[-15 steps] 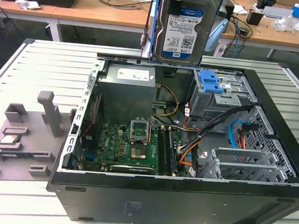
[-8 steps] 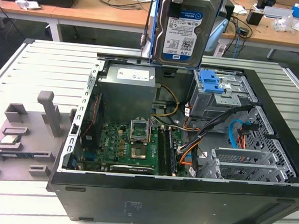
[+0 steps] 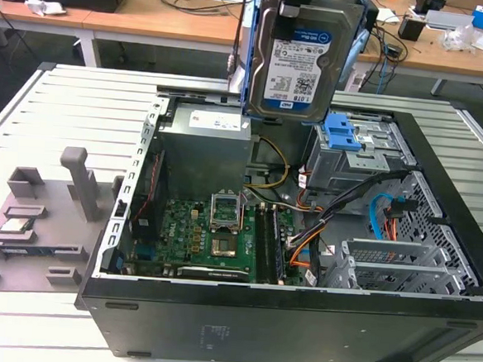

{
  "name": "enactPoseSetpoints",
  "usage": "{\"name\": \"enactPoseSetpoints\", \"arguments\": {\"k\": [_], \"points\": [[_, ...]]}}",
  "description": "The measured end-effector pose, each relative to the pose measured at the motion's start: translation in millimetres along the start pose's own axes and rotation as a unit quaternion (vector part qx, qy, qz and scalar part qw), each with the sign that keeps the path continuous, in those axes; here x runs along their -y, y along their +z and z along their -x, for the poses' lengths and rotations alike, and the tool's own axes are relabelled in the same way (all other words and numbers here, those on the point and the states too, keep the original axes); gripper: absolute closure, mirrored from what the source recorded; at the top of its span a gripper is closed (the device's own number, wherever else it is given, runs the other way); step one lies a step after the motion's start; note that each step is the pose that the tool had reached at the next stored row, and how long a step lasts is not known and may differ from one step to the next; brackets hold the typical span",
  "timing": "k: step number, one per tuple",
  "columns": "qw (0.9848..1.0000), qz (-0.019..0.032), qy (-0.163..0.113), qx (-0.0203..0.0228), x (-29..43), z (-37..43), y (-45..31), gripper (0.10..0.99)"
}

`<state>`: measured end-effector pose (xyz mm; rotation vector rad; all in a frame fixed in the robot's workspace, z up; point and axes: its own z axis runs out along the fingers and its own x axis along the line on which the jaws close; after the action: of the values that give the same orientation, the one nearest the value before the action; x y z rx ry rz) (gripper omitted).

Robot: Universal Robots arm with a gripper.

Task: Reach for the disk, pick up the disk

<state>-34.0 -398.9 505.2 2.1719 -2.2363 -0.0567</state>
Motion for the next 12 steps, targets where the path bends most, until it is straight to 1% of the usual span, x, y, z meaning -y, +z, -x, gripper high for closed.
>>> {"name": "enactPoseSetpoints", "arguments": {"k": [1,3,5,7,9,12], "points": [[1.0000,0.0000,0.000,-0.0001,0.0,-2.1,0.0,0.722],[1.0000,0.0000,0.000,-0.0009,0.4,-12.9,0.1,0.722],[1.0000,0.0000,0.000,-0.0016,0.6,-21.8,0.2,0.722],[1.0000,-0.0001,0.000,-0.0021,0.8,-28.0,0.3,0.722],[1.0000,-0.0001,0.000,-0.0026,0.9,-32.0,0.3,0.722],[1.0000,-0.0001,0.000,-0.0039,1.2,-41.9,0.4,0.722]]}}
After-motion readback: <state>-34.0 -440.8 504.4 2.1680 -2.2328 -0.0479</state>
